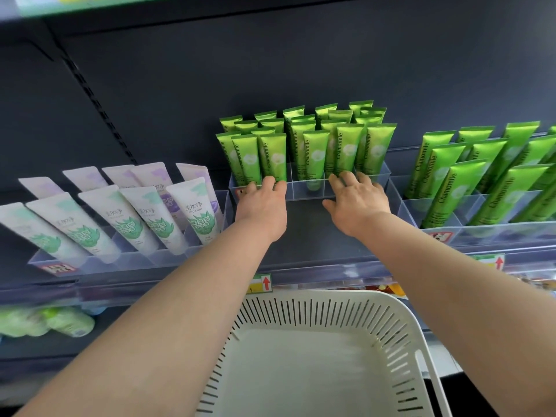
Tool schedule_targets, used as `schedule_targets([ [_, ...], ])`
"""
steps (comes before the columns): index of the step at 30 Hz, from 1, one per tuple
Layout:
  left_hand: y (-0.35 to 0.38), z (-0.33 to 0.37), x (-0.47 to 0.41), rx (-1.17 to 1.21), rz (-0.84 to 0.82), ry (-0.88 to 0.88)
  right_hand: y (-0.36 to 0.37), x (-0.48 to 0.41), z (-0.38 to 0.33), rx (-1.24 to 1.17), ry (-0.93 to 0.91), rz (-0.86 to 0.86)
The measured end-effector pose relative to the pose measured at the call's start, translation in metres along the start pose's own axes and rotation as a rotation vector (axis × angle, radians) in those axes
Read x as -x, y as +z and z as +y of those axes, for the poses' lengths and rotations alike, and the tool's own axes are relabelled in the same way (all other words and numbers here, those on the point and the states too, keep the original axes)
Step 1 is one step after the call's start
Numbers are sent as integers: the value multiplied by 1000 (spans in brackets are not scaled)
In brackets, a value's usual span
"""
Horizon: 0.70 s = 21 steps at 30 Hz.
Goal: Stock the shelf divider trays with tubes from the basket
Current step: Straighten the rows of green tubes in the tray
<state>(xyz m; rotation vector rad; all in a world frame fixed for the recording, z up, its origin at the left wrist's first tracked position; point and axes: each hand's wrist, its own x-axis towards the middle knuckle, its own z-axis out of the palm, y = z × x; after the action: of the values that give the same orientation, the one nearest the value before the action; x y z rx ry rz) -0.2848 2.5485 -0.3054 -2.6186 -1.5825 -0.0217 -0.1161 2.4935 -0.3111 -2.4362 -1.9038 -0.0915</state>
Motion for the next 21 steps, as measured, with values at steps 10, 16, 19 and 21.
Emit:
schedule_targets([
  [10, -1, 1, 7, -10, -4, -6, -1, 10, -1, -32, -8, -22],
  [16, 13, -6, 23, 42, -36, -33, 5, 13, 0, -23, -3, -42],
  [19, 16, -9, 28, 50, -48, -67, 8, 16, -4, -26, 4, -51],
  [21, 14, -12, 27, 76, -33, -77, 10, 19, -8, -24, -4, -49],
])
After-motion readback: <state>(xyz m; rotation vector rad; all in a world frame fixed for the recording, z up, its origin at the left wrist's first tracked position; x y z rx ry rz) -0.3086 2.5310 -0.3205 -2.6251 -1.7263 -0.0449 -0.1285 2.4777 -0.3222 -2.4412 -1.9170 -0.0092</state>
